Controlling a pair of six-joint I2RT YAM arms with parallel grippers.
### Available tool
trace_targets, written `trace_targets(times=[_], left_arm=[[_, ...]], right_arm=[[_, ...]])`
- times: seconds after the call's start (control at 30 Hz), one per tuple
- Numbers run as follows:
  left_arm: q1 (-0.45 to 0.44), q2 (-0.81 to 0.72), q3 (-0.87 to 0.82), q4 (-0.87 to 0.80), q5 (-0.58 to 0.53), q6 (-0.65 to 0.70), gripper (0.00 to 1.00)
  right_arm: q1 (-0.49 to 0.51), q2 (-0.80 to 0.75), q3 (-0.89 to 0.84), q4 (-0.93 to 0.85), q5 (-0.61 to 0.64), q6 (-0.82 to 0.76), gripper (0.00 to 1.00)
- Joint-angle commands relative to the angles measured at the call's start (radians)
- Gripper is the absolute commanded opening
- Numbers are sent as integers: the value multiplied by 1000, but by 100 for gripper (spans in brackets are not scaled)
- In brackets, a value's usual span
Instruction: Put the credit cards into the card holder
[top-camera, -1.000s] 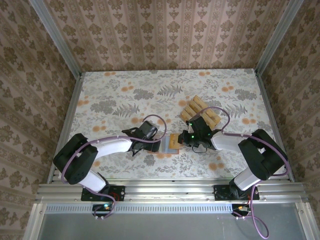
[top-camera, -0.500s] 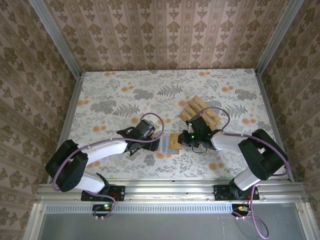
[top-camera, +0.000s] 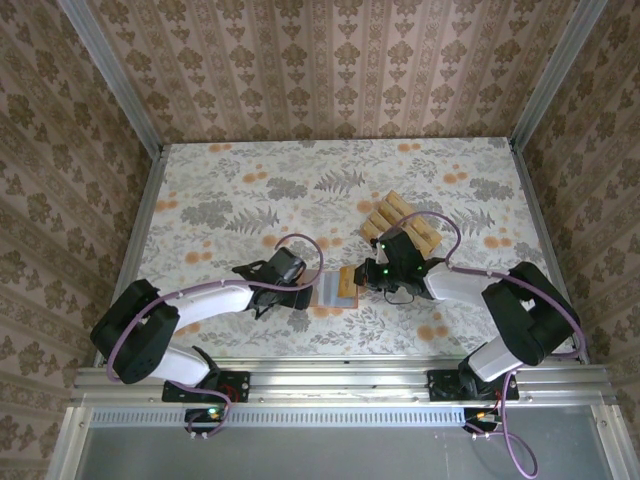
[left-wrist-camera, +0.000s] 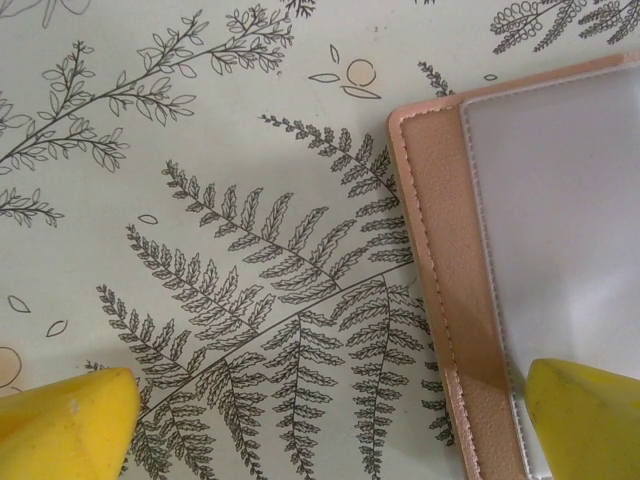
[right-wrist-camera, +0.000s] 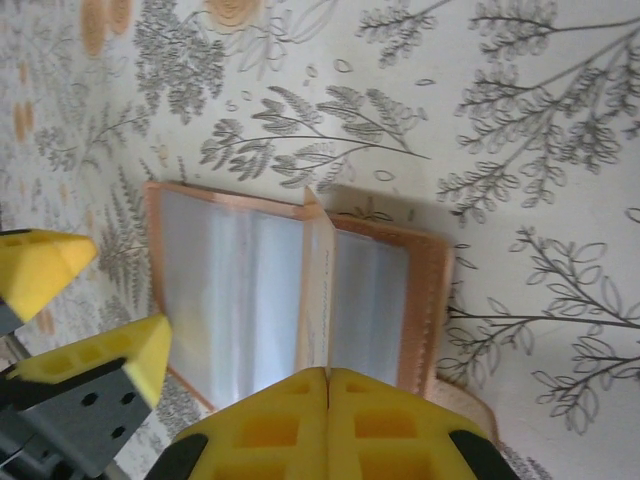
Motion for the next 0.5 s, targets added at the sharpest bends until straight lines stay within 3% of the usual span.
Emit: trace_targets(times=[0.0,0.47], left_arm=[[8,11,-16,7,-22,-15,100],[8,20,-24,12,-25,-20,100]], right_arm=[[1,-17,16,23,-46,-9,0],[26,42,-29,228,-100,58,0]])
